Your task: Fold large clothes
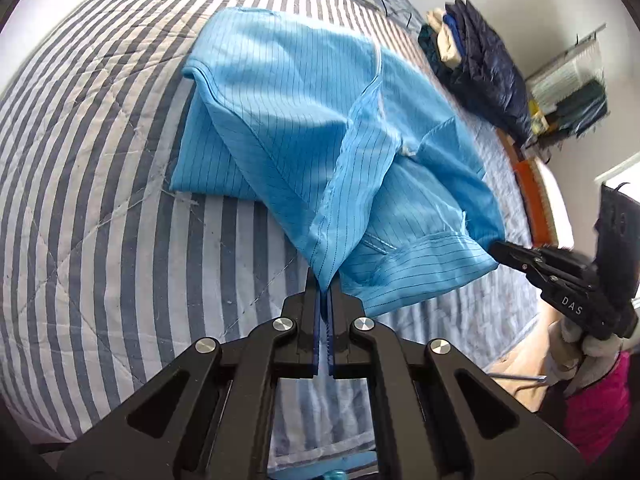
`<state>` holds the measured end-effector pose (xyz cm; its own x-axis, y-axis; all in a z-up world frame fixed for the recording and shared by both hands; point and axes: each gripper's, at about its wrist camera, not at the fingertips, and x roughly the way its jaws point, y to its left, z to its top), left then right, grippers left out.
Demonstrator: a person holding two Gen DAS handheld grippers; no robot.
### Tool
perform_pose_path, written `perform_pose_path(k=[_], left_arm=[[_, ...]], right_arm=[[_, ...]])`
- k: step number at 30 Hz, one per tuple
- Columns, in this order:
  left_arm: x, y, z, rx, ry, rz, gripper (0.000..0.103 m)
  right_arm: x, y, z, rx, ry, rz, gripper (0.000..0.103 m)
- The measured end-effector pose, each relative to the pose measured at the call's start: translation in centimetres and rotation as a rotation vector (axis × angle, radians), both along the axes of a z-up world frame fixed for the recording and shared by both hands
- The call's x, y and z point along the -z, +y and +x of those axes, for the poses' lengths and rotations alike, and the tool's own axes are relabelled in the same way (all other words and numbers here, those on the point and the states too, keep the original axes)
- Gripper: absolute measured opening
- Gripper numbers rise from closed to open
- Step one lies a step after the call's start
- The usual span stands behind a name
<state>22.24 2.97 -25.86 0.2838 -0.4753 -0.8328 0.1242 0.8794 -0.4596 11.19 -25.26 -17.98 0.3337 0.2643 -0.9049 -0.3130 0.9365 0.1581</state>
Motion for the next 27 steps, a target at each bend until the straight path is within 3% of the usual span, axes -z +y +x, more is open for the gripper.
perform_pose_path(k=[2, 5, 8, 9, 13, 17, 19, 21, 23, 27], left_arm=[[0.8, -0.4, -0.4, 0.023, 0.011, 0.017, 0.0], [1.0, -0.6, -0.9, 0.055, 0.02, 0.028, 0.0], [0.3, 0.0, -1.0, 0.056, 0.021, 0.014, 0.025], [0.0, 0.2, -1.1, 0.05, 0.011, 0.008, 0.034], [-0.4, 0.9, -1.4, 0.04, -0.005, 0.02, 0.035], [-1.9, 1.2, -2.1, 0.034, -0.064, 0.044, 0.035], [-2.9, 0.9, -3.0, 0.089, -0.107, 0.048, 0.035], [-3.6, -0.3, -3.9, 0.174, -0.16, 0.123, 0.035], [-3.9, -1.5, -4.5, 0.26, -0.18, 0.148, 0.035], [-3.9, -4.3, -5.2, 0.377, -0.225, 0.239, 0.035]], right_arm=[[1.1, 0.8, -0.2, -0.036, 0.005, -0.052, 0.0], [1.7, -0.2, -0.4, -0.043, 0.053, -0.035, 0.004], [0.0, -1.1, -0.9, -0.055, 0.02, -0.018, 0.025], [-1.0, -1.2, -1.1, -0.072, -0.011, -0.001, 0.025], [-3.3, 0.3, -1.1, -0.154, -0.112, 0.068, 0.025], [-2.4, 2.9, 0.1, -0.205, -0.136, 0.076, 0.025], [-1.9, 2.8, -0.2, -0.237, -0.104, 0.126, 0.028], [-1.8, 2.4, -1.4, -0.326, -0.111, 0.158, 0.034], [-1.6, 2.8, -2.6, -0.394, -0.144, 0.085, 0.05], [-0.2, 3.4, -3.4, -0.468, -0.124, -0.002, 0.055]])
